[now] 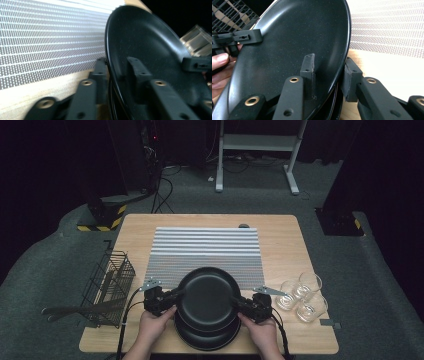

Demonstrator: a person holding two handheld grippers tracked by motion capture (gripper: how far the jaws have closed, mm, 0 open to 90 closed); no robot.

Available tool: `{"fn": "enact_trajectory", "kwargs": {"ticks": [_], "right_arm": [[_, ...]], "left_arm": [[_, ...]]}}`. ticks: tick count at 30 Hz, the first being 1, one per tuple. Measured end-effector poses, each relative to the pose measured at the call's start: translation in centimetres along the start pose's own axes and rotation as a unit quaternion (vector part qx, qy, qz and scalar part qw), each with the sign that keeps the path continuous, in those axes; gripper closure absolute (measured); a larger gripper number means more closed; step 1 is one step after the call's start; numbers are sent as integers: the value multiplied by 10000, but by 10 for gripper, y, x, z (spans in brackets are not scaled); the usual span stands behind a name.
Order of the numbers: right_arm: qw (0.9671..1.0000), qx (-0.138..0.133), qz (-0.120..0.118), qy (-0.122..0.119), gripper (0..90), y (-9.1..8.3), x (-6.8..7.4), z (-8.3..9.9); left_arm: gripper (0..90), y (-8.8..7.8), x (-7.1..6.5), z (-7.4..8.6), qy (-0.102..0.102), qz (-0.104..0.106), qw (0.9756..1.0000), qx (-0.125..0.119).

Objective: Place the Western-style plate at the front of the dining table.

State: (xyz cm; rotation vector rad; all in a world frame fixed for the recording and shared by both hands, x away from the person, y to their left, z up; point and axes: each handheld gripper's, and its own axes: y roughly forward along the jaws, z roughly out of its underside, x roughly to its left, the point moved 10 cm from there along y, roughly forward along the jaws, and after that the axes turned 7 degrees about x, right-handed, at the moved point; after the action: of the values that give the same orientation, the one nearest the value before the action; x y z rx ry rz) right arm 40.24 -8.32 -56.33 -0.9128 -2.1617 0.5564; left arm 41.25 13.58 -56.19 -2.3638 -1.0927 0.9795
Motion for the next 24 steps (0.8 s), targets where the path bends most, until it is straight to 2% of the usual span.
{"fn": "enact_trajectory", "kwargs": {"ticks": [2,4,8,10,12,16,18,20,22,24], "right_arm": [[10000,-30,9,1,679,0,0,0],[10000,-48,28,-31,679,1,0,-1],[10000,-59,42,-48,678,1,0,-1],[10000,-75,38,-50,678,1,0,-1],[9999,-90,45,-44,678,1,0,-1],[9997,-166,102,-168,669,1,0,-1],[9995,-189,108,-229,666,1,0,-1],[9996,-179,105,-183,669,1,0,-1],[9998,-132,104,-91,675,1,0,-1],[9999,-74,96,17,680,2,1,-1]], "left_arm": [[530,-3,0,3,-65,20,10000,15],[483,-7,-1,6,-88,51,9999,-14],[443,-10,-7,18,71,12,9999,135],[456,-11,-11,22,212,-29,9996,184],[484,-9,-13,24,268,-77,9993,233],[492,-6,-15,25,227,-5,9996,187],[492,-7,-15,25,285,-17,9994,204],[502,-7,-15,24,393,-116,9991,120],[542,-10,-15,21,554,-303,9980,31],[594,-11,-15,19,587,-356,9976,71]]}}
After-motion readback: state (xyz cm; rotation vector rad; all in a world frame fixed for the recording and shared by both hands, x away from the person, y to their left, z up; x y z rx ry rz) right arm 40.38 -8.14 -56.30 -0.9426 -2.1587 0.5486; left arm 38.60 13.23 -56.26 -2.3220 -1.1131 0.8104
